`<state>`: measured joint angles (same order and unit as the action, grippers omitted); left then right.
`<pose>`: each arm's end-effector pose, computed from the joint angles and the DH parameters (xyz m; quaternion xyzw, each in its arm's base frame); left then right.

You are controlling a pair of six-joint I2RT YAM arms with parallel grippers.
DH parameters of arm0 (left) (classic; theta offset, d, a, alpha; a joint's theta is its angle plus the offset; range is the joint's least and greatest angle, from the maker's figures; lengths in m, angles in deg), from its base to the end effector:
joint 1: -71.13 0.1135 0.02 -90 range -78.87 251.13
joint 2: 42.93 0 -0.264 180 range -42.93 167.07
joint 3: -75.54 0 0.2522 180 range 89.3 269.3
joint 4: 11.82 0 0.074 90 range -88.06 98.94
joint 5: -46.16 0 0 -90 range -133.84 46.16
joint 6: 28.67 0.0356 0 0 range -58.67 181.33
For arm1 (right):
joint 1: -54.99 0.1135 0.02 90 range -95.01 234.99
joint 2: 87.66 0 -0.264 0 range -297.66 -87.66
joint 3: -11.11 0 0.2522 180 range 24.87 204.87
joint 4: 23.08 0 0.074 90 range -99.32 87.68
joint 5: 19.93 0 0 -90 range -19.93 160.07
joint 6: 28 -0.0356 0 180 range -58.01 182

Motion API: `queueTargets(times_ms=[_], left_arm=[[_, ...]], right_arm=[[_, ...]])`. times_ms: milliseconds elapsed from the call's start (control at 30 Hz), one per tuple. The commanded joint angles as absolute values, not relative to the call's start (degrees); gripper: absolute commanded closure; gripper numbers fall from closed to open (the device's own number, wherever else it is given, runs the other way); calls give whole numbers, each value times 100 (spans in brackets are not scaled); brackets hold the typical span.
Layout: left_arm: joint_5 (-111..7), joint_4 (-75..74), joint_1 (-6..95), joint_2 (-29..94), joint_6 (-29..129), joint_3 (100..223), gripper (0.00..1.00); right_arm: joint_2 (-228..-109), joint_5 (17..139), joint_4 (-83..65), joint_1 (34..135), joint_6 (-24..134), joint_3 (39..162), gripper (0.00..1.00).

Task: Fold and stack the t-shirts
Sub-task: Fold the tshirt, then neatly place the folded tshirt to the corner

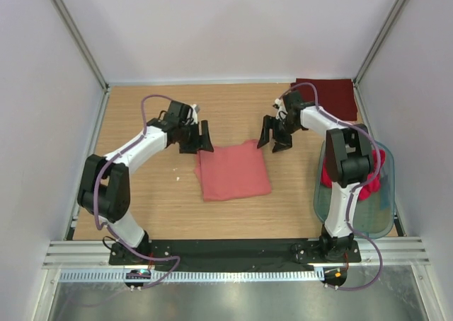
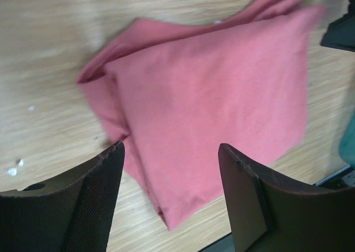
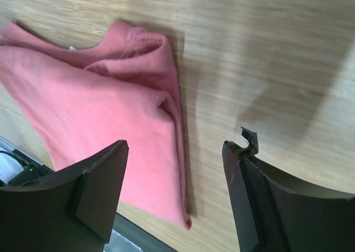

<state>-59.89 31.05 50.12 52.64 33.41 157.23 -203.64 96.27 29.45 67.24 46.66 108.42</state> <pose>0.3230 -0.1346 0.2253 -0.0173 0.9495 -0.2391 0.2025 0.3961 0.1021 0.1698 -0.0111 0.9615 0.2551 0.1012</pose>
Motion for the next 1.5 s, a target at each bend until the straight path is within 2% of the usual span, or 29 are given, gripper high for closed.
queueTargets(times_ms=[0,200,400,567,800,1133,1300,1467], left_arm=[[-5808,2920,4496,5243,3935,16163,30],[-5203,2849,3678,5454,3979,16682,31],[-3998,3130,2273,5498,4111,16999,31],[-3120,3279,885,5806,4831,17008,30],[-1846,3183,-224,6587,5333,17034,29],[-325,2998,-586,7625,6062,17333,31],[-340,2726,-577,7932,6353,17412,34],[-490,2611,-551,8065,6265,17438,44]], right_arm=[[-19744,9451,3313,6703,4311,10951,24],[-18962,8680,3875,6607,3880,10679,21],[-18522,7782,4710,6150,3747,10635,21],[-18127,7824,4720,5755,3791,10310,21],[-17766,8281,4526,5622,3756,10037,21],[-17353,8246,4535,5613,3809,9897,21],[-17317,8299,4535,5613,3800,9870,21],[-17352,8360,4439,5613,3800,9747,20]])
